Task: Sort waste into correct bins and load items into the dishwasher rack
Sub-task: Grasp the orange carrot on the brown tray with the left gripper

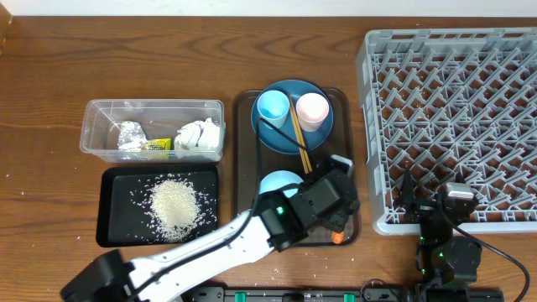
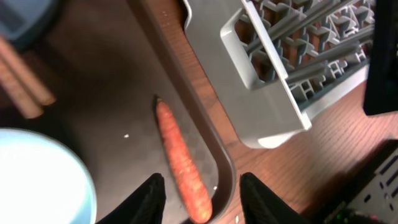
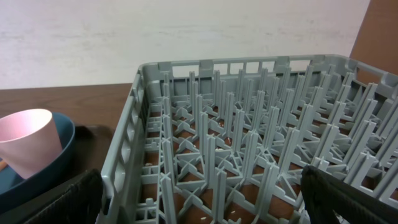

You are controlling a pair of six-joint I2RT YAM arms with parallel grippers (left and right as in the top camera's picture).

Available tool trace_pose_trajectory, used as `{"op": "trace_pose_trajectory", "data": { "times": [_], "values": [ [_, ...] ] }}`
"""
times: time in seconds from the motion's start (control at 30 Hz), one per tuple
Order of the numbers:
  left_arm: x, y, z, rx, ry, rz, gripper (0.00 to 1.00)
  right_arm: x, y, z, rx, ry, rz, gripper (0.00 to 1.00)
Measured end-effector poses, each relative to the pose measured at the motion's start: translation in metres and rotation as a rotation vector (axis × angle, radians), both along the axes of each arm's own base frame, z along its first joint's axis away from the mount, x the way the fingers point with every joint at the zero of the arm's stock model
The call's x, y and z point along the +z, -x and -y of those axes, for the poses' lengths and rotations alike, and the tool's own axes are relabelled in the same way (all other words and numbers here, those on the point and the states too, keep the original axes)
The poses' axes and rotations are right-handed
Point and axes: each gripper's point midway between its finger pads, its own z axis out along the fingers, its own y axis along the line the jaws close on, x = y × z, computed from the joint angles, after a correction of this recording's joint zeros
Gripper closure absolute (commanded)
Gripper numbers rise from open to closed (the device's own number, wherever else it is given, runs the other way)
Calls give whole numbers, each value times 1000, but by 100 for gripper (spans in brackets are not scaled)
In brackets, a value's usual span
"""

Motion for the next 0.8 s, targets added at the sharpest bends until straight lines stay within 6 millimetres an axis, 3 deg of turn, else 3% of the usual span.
{"op": "trace_pose_trajectory", "data": {
  "times": [0.33, 0.5, 0.63, 0.8],
  "values": [
    [-30, 24, 23, -78, -39, -24, 60, 0, 0, 0, 0, 0, 0, 1],
    [-47, 30, 25, -93, -81, -33, 60, 0, 0, 0, 0, 0, 0, 1],
    [-64, 30, 23, -86, -123, -49, 69, 0, 0, 0, 0, 0, 0, 1],
    [-79, 30, 20, -86, -162, -58, 72, 0, 0, 0, 0, 0, 0, 1]
  ]
}}
